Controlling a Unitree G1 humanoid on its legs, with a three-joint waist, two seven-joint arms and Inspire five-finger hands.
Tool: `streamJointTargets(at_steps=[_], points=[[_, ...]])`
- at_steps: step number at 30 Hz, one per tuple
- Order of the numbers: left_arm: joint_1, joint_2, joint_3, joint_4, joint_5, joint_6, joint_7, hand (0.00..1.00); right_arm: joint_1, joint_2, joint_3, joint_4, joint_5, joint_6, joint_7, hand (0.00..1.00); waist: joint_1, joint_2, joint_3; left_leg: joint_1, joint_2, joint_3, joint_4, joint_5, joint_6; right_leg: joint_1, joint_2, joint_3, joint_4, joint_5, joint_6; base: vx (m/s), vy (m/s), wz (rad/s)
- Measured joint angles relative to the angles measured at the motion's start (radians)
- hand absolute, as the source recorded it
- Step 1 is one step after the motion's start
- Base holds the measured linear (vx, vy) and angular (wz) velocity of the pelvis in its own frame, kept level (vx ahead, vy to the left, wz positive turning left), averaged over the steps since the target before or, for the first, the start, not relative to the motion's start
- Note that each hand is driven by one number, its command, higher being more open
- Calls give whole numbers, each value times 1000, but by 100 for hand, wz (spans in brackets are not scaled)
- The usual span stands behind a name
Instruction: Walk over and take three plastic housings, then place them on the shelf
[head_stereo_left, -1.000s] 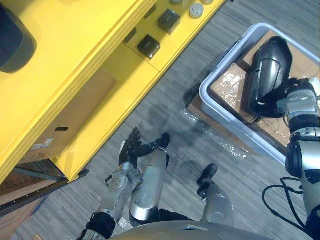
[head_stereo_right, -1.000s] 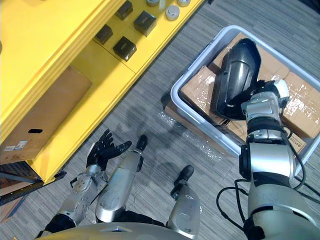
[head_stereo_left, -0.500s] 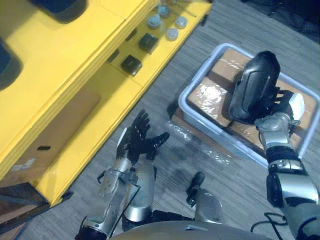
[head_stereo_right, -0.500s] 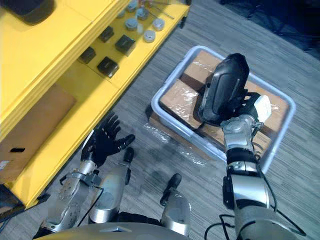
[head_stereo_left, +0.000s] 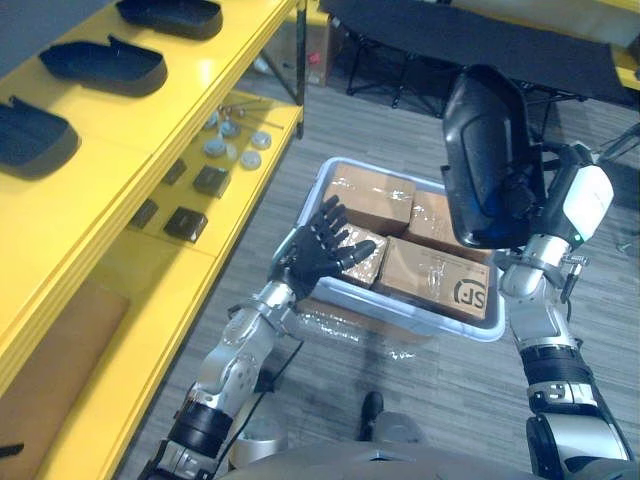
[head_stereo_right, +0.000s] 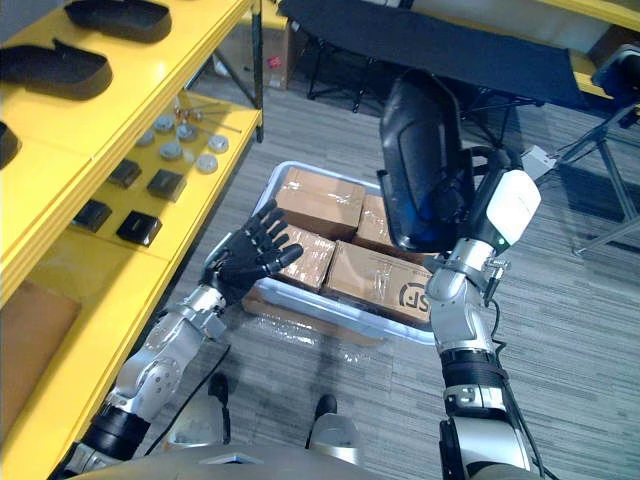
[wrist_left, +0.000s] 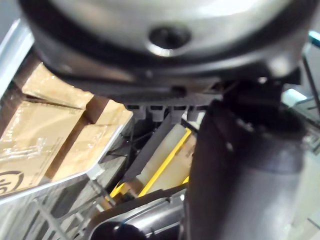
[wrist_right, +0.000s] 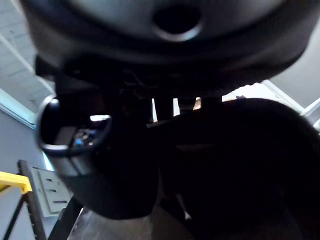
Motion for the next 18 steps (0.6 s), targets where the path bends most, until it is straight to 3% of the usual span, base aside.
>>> streamJointTargets(at_steps=[4,6,8,12,18], points=[[-41,-26,-22,31,0,5,-2,100,46,38,8,-52,-32,-78,-1,0,-20,4,-17,36,-1,28,-22,0,-1,9,-2,32,-6,0,0,-18,0,-30],[-70,-37,-32,38,0,5,-9,100,66,47,50,-72,-52,-154,-1,0,-46,11,-45,63,-5,45,-62,16,-5,13,-1,43,-28,3,-5,-58,-19,-21],[-71,-62,-34,44,0,5,-9,100,78,47,88,-73,-73,-224,-1,0,-51,21,-62,103,-5,61,-124,52,-5,15,5,56,-33,5,-8,-40,-28,-19],[-75,-68,-35,54,-1,5,-8,100,85,85,109,-74,-74,-271,-1,0,-54,21,-71,140,-8,70,-197,93,-7,12,10,62,-33,6,-8,-3,-5,-8],[-101,-69,-35,61,-1,-7,9,100,104,123,187,-76,-76,-370,4,0,-53,17,-81,156,-12,80,-215,99,-8,16,13,71,-38,8,-7,10,6,-5]])
